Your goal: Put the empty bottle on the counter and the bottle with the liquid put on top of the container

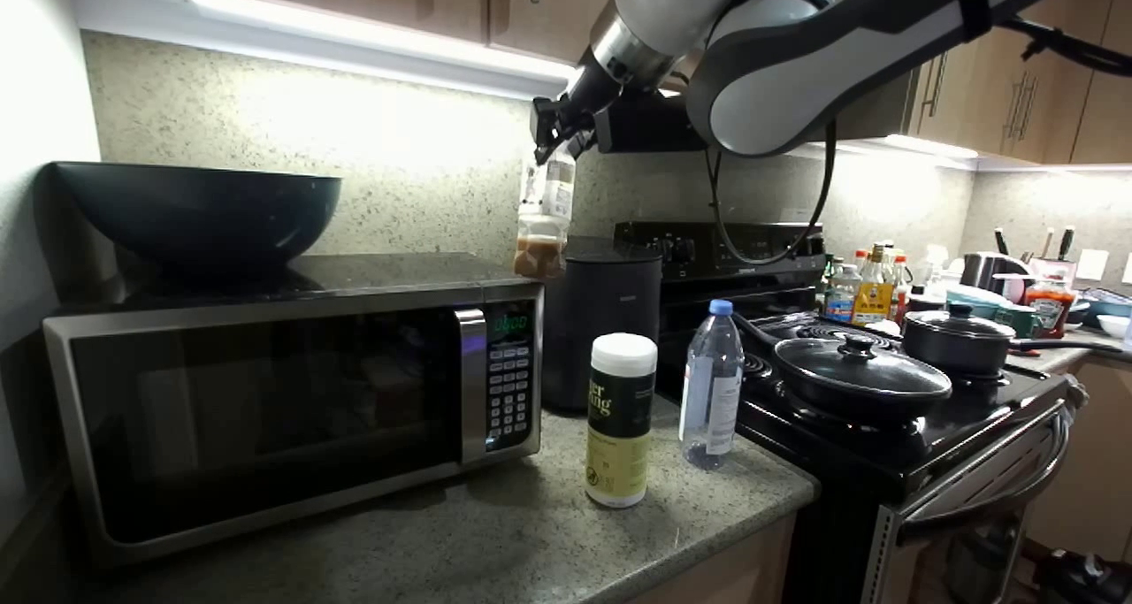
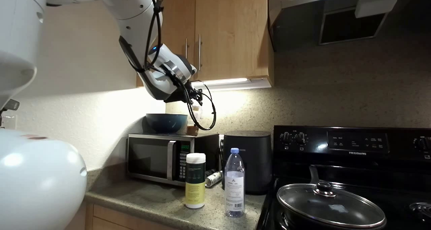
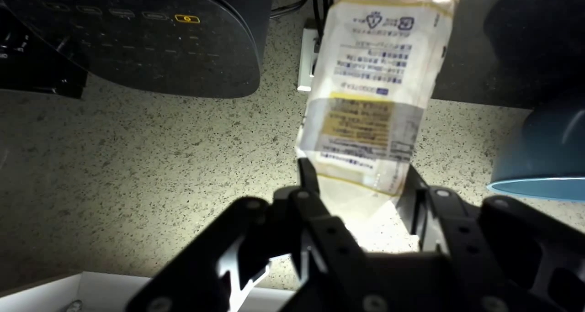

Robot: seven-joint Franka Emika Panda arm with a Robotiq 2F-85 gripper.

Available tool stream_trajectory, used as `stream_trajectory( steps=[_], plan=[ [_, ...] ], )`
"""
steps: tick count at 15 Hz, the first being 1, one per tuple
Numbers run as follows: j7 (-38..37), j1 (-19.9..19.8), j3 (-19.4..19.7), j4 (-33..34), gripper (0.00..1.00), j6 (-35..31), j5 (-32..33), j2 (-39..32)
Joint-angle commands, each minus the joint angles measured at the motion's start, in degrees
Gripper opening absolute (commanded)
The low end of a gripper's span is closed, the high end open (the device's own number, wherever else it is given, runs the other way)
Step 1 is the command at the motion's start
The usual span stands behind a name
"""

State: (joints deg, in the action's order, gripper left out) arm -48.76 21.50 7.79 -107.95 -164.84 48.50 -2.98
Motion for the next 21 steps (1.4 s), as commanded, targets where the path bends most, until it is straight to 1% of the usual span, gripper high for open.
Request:
stream_trajectory(
  steps=[1,6,10,12,16,20,21],
  plan=[
    [-2.10,0.03,0.14,-3.73,0.18,-0.20,0.87,2.60],
    [-11.83,-0.01,0.72,-7.25,0.18,1.82,7.75,6.52],
    [-20.89,-0.12,-0.01,-11.71,0.18,5.71,14.56,10.77],
    [-24.24,-0.10,-0.66,-14.09,0.18,8.07,16.83,12.82],
    [-28.22,-0.18,-1.94,-17.91,0.18,11.99,18.63,16.09],
    [-29.49,0.01,-4.04,-21.28,0.18,19.54,18.14,19.47],
    [-28.80,-5.86,-9.87,-21.72,0.18,19.51,16.62,19.82]
  ],
)
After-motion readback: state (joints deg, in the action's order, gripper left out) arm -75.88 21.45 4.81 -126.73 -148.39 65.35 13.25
